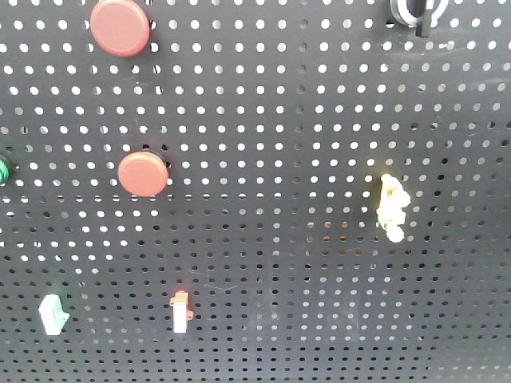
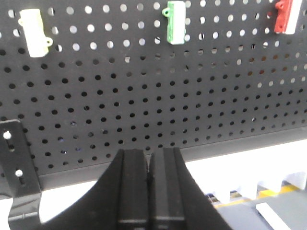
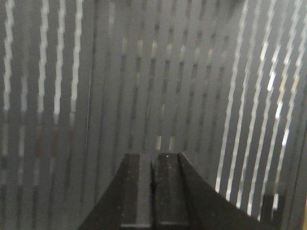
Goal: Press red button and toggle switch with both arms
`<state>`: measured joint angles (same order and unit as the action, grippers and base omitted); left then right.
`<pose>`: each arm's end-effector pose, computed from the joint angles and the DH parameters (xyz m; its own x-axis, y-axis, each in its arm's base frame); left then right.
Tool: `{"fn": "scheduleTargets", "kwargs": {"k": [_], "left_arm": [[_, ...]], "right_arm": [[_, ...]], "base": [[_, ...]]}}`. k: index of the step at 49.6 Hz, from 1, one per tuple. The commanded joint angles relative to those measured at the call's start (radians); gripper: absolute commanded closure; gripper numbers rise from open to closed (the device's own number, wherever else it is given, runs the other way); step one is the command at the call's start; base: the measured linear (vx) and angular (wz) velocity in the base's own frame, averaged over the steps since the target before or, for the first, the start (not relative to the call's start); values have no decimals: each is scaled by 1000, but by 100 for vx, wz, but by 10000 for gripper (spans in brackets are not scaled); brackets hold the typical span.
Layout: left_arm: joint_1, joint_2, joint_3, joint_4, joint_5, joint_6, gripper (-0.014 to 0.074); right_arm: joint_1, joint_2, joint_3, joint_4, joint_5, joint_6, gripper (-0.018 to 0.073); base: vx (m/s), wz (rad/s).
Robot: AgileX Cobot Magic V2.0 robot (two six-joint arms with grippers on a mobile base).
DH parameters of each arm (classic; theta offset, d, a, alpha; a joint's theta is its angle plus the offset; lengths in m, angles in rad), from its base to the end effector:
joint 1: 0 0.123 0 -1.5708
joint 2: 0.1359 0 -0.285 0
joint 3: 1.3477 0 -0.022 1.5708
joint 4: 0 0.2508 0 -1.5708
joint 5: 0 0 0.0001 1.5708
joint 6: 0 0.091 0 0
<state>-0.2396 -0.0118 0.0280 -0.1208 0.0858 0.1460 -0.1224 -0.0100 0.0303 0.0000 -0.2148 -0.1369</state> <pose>0.0549 -0.0144 0.1966 -0.0074 0.0282 -0.9996 0.2476 0.9685 0.0255 0.0531 -0.0065 0.2227 0.2567 -0.1691 -0.9516 0.1586 0.9786 -0.1311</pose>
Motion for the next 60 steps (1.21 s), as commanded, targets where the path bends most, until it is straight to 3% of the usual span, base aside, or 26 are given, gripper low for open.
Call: {"fn": "scheduleTargets", "kwargs": {"k": [1, 7, 16, 20, 24, 27, 32, 36, 40, 46, 52, 60], "left_arm": [[-2, -16, 25, -4, -111, -5, 594], [-2, -16, 25, -4, -132, -5, 594], [-2, -16, 24, -13, -242, -22, 594], [-2, -16, 9, -46, -301, -87, 594], [-2, -15, -49, -65, -290, -146, 594], [-2, -14, -123, -63, -219, -164, 594], [-2, 23, -280, -28, -76, -146, 594], [-2, 98, -434, 14, 23, -84, 594], [-2, 223, -592, 30, 88, -21, 594], [-2, 435, -812, 21, 144, 11, 594], [-2, 628, -1000, -2, 158, 10, 594], [-9, 773, -1169, -138, 205, 53, 594]], "right_arm": [[0, -16, 12, -8, -99, -5, 563], [0, -16, 10, -7, -109, -5, 563], [0, -16, 9, 0, -277, 17, 563], [0, -16, 9, 14, -360, 108, 563], [0, -16, -21, 9, -375, 259, 563], [0, -16, -79, -27, -307, 343, 563], [0, -4, -241, -183, -91, 414, 563], [0, 47, -418, -297, 117, 467, 563], [0, 142, -597, -342, 288, 486, 563], [0, 296, -820, -339, 452, 485, 563], [0, 441, -983, -264, 505, 490, 563], [0, 511, -1084, -90, 482, 493, 563]], "base": [[0, 0], [0, 0], [0, 0], [0, 0], [0, 0], [0, 0], [0, 0], [0, -1], [0, 0], [0, 0], [0, 0], [0, 0]]}}
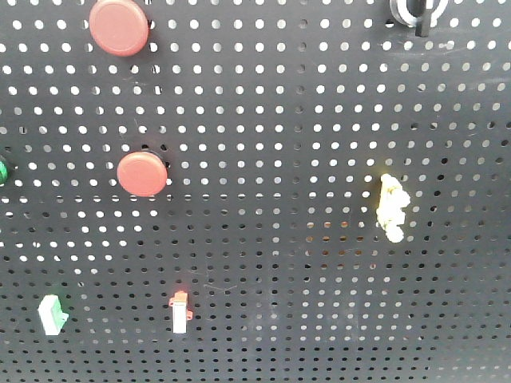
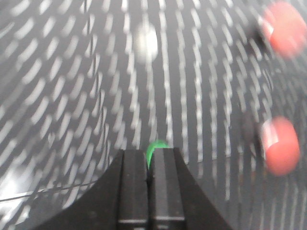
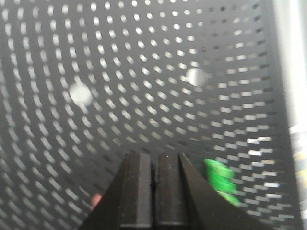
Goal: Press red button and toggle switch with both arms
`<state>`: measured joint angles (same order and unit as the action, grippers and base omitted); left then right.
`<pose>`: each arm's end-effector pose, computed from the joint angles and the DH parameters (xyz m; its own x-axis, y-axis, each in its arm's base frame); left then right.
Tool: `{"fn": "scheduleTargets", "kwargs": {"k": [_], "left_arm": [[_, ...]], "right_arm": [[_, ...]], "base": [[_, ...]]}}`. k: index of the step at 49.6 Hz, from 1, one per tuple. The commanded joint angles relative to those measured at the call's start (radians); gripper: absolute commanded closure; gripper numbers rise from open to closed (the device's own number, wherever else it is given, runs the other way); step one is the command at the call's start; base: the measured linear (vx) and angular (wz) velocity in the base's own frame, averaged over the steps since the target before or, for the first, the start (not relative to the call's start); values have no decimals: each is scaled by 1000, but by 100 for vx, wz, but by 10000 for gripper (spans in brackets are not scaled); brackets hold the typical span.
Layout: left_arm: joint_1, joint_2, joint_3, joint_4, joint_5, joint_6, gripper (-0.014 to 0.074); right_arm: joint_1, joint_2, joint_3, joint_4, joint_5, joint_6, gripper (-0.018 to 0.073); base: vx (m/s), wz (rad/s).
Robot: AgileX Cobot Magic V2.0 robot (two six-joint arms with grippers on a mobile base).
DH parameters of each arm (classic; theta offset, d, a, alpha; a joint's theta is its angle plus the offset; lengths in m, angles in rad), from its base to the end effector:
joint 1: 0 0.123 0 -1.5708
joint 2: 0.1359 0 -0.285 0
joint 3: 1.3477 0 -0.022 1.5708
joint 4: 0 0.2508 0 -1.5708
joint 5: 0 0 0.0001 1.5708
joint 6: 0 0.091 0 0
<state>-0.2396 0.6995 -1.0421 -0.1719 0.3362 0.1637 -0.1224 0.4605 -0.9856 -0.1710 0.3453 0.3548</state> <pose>0.1135 -0.0330 0.4677 0.0956 -0.0221 -0.9952 0.2914 0.9566 0.0068 0.0434 -0.0106 0.4695 0.2954 0.1573 -0.9423 0.1224 0.9720 0.2006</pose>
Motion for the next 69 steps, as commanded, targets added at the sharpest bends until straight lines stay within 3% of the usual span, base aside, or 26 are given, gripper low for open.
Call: {"fn": "scheduleTargets", "kwargs": {"k": [1, 4, 13, 16, 19, 22, 37, 55, 62, 69], "left_arm": [[-14, 75, -116, -117, -39, 52, 594], [-42, 102, -152, -218, -24, 150, 594], [-168, 175, -252, -633, 49, 648, 594], [-189, 202, -276, -745, 62, 768, 594], [-197, 241, -304, -846, 69, 844, 594], [-200, 276, -330, -897, 72, 867, 594], [-200, 433, -443, -912, 81, 869, 594], [-200, 503, -454, -878, -21, 866, 594], [-200, 470, -454, -886, 36, 868, 594], [-200, 399, -417, -844, 115, 906, 594]], "right_arm": [[0, 44, -72, 103, -82, 1, 563], [0, 46, -74, 143, -88, -1, 563], [0, 55, -66, 154, -54, -42, 563], [0, 56, -66, 154, -39, -45, 563], [0, 57, -66, 154, -28, -45, 563], [0, 57, -66, 154, -21, -45, 563], [0, 57, -66, 154, -13, -45, 563], [0, 57, -66, 140, 11, -46, 563], [0, 57, -66, 135, 37, -46, 563], [0, 54, -66, 154, 49, -50, 563]], "base": [[0, 0], [0, 0], [0, 0], [0, 0], [0, 0], [0, 0], [0, 0], [0, 0], [0, 0], [0, 0]]}}
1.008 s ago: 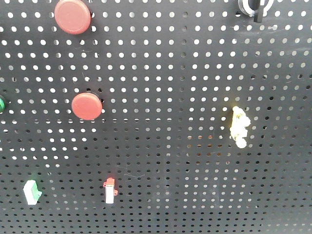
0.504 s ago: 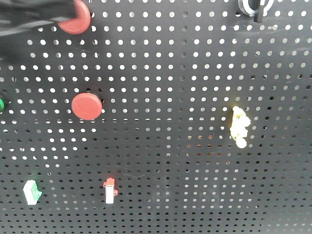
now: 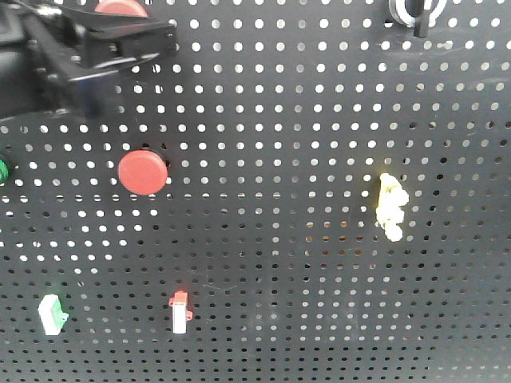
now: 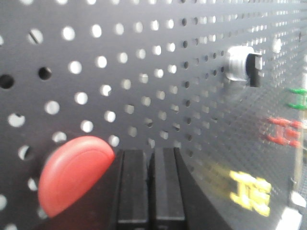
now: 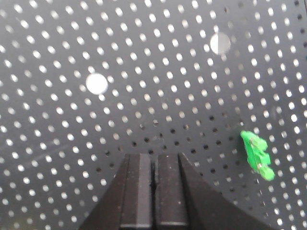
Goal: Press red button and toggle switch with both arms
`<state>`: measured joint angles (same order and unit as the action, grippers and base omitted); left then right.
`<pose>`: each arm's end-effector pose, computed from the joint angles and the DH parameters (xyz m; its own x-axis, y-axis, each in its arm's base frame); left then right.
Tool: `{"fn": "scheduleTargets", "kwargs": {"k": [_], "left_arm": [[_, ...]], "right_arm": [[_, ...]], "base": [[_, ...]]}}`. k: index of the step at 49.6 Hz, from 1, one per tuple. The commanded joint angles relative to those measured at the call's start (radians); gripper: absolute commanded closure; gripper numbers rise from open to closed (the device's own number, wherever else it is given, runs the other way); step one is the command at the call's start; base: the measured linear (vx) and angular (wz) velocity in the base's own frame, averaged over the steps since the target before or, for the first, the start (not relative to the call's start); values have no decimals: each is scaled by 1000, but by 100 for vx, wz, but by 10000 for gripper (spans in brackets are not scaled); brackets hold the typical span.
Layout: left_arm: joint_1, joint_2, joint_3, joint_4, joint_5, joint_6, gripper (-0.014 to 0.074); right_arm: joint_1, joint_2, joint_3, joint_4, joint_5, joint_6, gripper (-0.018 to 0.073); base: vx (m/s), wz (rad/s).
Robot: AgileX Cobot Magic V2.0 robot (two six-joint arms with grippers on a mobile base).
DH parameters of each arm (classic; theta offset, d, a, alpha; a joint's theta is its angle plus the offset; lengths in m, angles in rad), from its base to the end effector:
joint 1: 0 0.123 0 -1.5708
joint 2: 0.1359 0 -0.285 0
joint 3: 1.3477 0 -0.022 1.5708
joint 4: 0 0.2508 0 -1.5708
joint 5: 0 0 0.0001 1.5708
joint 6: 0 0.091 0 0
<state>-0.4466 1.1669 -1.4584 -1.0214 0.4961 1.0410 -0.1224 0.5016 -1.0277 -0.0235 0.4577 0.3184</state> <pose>0.1934 -0.1336 0.5195 0.1521 0.0065 -0.9883 0.7493 0.6514 0.1196 0.0528 -0.0074 0.4690 0.1859 0.2723 -0.9441 0.0814 0.9533 0.2909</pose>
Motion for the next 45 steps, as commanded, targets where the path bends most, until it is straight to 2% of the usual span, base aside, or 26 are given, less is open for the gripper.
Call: {"fn": "scheduleTargets", "kwargs": {"k": [1, 5, 10, 13, 14, 16, 20, 22, 27, 31, 34, 35, 36, 45], "left_arm": [[7, -81, 10, 12, -41, 37, 594], [7, -145, 88, 25, -48, 62, 594], [7, -241, 237, 24, -90, 62, 594], [7, -305, 329, 16, -114, 61, 594], [7, -445, 525, -5, -163, 59, 594], [7, -477, 565, -14, -179, 58, 594], [7, -541, 632, -29, -216, 58, 594], [7, -562, 656, -31, -233, 58, 594], [7, -598, 678, -31, -253, 58, 594], [7, -600, 675, -31, -254, 58, 594], [7, -599, 675, -31, -257, 58, 594], [7, -598, 675, -31, -256, 58, 594], [7, -598, 675, -31, -256, 58, 594], [7, -598, 675, -30, -254, 58, 594]], "right_arm": [[0, 12, -24, 9, -60, -17, 563], [0, 11, -24, 43, -38, -64, 563], [14, 11, -24, 121, -17, -215, 563], [24, 11, -24, 207, -17, -318, 563], [32, 32, -27, 523, 5, -637, 563], [32, 50, -27, 646, 19, -734, 563], [32, 97, -27, 871, 63, -898, 563], [32, 127, -27, 1023, 98, -985, 563], [32, 211, -27, 1327, 191, -1159, 563], [32, 289, -27, 1575, 258, -1236, 563], [32, 335, -27, 1703, 331, -1279, 563], [32, 350, -27, 1773, 364, -1294, 563], [32, 363, -27, 1813, 394, -1312, 563], [32, 395, -50, 1811, 459, -1325, 563]], "base": [[0, 0], [0, 0], [0, 0], [0, 0], [0, 0], [0, 0], [0, 0], [0, 0], [0, 0], [0, 0], [0, 0], [0, 0], [0, 0], [0, 0]]}}
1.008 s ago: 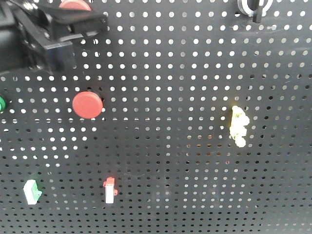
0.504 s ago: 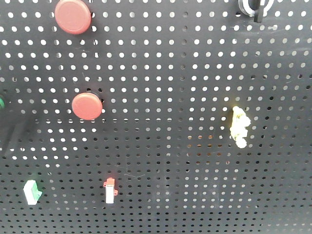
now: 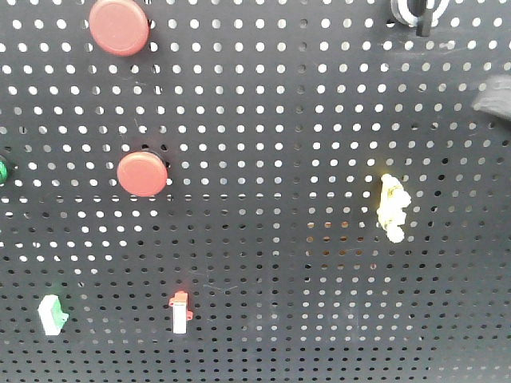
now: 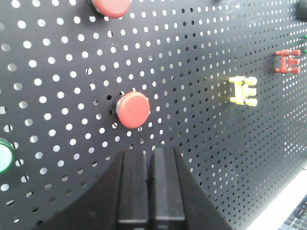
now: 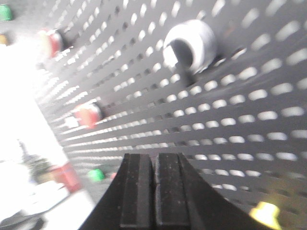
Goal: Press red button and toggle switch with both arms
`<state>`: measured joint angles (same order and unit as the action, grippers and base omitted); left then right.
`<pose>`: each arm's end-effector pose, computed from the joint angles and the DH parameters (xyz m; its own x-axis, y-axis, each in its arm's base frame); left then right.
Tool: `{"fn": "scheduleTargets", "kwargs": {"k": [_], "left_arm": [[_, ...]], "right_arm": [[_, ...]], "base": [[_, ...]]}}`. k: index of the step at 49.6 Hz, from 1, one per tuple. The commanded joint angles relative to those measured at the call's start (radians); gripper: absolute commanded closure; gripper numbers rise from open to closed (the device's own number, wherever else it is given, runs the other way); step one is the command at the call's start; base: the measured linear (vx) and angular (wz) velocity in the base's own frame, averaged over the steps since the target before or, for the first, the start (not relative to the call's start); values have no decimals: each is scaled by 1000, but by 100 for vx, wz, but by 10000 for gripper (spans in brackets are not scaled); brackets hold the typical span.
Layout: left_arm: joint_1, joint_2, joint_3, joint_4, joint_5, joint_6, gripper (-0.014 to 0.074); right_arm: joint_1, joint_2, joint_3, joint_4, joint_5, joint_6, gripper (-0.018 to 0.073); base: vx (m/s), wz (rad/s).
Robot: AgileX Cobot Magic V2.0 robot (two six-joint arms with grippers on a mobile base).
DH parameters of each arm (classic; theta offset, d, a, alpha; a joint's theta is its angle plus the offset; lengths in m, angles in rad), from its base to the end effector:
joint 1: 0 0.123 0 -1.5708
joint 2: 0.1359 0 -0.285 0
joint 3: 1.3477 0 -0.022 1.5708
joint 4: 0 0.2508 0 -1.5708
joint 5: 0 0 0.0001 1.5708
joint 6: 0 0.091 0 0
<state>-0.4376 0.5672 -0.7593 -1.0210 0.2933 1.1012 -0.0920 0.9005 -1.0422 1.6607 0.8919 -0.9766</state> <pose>0.0857 -0.0649 0.4083 0.1734 0.0255 -0.9845 0.6181 0.7755 0.1290 0.1541 0.0567 0.4657 -0.2042 0.4452 -0.8719 -0.7189 0.5363 0.4422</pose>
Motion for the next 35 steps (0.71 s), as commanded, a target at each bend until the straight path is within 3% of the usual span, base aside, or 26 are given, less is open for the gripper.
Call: {"fn": "scheduleTargets", "kwargs": {"k": [1, 5, 8, 16, 23, 28, 35], "left_arm": [[-2, 2, -24, -30, -52, -2, 594], [-2, 2, -24, -30, -52, -2, 594], [-2, 2, -24, -30, -52, -2, 594], [-2, 2, -24, -31, -54, -2, 594], [-2, 2, -24, -31, -52, -2, 594], [-2, 2, -24, -31, -42, -2, 594], [-2, 2, -24, -31, -22, -2, 594]], "right_arm": [[1, -4, -36, 125, 29, -69, 563], [1, -14, -51, 79, 77, -284, 563], [1, -22, -72, -24, 95, -359, 563], [44, -53, -130, -215, -59, -259, 562], [140, -59, -133, -304, -192, -180, 562], [239, -28, -133, -368, -225, -147, 562], [441, 48, -133, -366, -338, -149, 562]], "base": [[0, 0], [0, 0], [0, 0], [0, 0], [0, 0], [0, 0], [0, 0]]}}
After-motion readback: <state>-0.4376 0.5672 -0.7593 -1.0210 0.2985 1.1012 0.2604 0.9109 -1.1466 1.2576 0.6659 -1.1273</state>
